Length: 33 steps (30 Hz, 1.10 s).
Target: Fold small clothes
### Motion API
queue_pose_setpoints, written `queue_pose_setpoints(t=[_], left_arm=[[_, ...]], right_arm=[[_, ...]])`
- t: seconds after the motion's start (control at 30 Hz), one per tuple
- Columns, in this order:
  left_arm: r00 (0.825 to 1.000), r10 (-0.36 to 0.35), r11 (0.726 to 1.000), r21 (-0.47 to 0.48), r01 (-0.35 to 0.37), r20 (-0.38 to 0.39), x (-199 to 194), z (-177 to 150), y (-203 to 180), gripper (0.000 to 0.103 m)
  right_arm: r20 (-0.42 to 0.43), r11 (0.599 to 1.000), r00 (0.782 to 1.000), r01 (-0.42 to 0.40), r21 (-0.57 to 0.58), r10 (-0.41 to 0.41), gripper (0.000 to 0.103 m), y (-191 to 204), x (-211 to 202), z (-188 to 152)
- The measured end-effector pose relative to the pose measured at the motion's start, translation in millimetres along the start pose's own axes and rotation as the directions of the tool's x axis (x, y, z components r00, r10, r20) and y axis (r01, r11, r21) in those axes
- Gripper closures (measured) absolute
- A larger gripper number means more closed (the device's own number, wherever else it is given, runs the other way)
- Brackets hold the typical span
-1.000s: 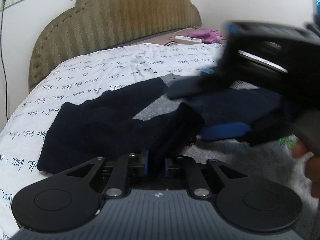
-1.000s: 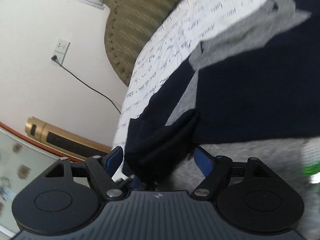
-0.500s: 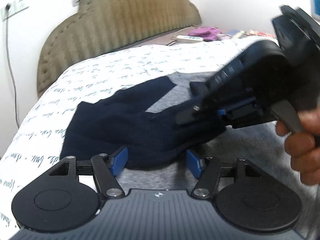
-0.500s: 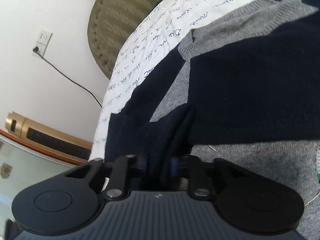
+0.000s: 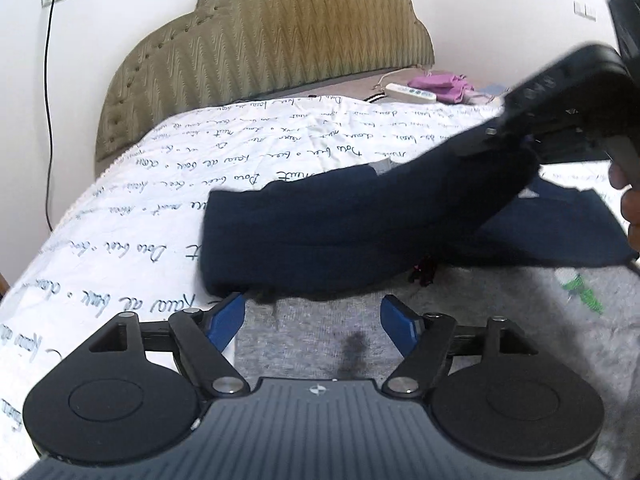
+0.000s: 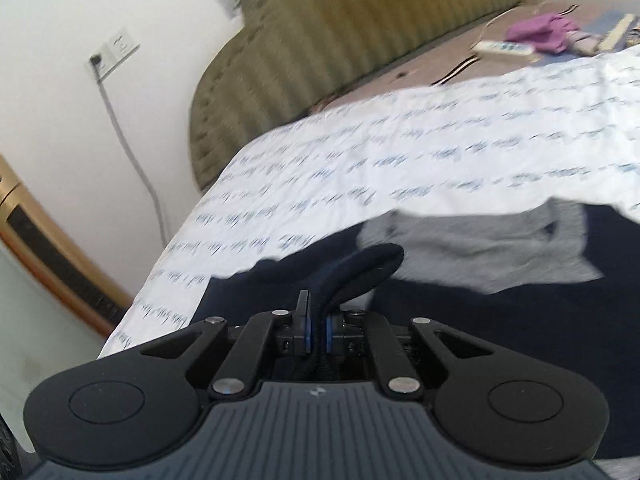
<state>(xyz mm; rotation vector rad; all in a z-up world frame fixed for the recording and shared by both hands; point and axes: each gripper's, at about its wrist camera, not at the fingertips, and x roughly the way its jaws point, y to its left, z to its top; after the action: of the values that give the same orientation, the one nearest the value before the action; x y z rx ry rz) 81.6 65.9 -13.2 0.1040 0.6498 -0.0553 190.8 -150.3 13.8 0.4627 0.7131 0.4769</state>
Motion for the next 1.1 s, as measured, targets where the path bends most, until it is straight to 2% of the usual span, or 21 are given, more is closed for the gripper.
queue_pose_setpoints(t=[0.1,0.3,0.47,0.87,1.1], left_arm=[[1.0,-0.012,1.0,-0.024,0.011,-0.012,1,2,0,0.025],[1.0,-0.017,1.0,-0.006,0.017,-0.006,2,2,-6,0.024],[1.0,-0.009,1.0,0.002,0.009,-0.021,7,4,-10,0.022],[0.999,0.002,1.0,0.014,-0.002,-0.047,9,-1,-15,0.02],[0.998,0.013,1.0,0.013,-0.012,-0.054,8,-2,-18,0.018]], right_arm=[[0.023,0.999,1.0,0.011,0.035,-0.012,0.097,-16,-9,4],[0.051,0.996,0.998,0.04,0.081,-0.044,0.097,-45,-25,5],[0.047,0.988,0.998,0.042,0.147,-0.05,0.097,-69,-30,1],[0.037,0.978,0.994,0.09,0.19,-0.099,0.097,-97,-34,-13],[-0.011,0.971,0.995,0.101,0.217,-0.101,0.096,-111,-22,-23]])
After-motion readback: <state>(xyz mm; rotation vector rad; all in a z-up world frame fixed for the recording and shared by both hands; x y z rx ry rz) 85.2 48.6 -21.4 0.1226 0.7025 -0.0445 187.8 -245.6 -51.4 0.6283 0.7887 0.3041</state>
